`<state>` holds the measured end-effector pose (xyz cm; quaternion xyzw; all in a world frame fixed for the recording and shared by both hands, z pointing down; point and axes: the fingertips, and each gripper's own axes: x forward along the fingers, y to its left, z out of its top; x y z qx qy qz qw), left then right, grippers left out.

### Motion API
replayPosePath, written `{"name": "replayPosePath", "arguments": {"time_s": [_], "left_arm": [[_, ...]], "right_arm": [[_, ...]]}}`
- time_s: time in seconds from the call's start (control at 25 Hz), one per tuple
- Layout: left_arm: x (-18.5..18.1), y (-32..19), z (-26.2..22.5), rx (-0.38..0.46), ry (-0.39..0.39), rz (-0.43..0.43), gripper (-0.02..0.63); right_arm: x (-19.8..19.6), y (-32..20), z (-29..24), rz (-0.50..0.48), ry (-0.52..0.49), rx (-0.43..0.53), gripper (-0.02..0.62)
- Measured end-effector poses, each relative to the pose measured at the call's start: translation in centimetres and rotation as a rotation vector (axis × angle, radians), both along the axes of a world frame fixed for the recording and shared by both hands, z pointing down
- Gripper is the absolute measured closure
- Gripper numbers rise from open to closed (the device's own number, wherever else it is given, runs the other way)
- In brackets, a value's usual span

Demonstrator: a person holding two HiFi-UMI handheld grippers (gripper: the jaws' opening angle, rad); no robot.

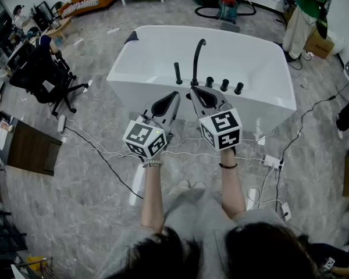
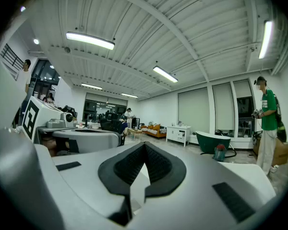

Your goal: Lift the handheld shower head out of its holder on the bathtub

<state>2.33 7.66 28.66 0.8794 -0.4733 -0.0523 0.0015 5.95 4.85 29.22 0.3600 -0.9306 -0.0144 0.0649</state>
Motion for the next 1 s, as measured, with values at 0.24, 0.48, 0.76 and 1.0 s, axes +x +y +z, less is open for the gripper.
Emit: {"name": "replayPosePath", "arguments": {"time_s": [0.24, 0.48, 0.76, 1.0], "left_arm": [[1.4, 0.4, 0.0, 0.000, 0.000, -0.001, 0.601], [2.7, 0.7, 0.3, -0.010, 0.005, -0.026, 0.601], [2.7, 1.1, 2.1, -0.049, 0.007, -0.070, 0.601], [1.7, -0.4, 3.6, -0.074, 0.014, -0.075, 0.601]], "right_arm": [[1.3, 0.4, -0.4, -0.008, -0.007, 0.017, 0.595], [3.0, 0.6, -0.3, -0.015, 0.005, 0.025, 0.595], [2.7, 0.8, 0.7, -0.062, -0.015, 0.016, 0.595], [1.6, -1.2, 2.6, -0.066, -0.033, -0.035, 0.594]]}}
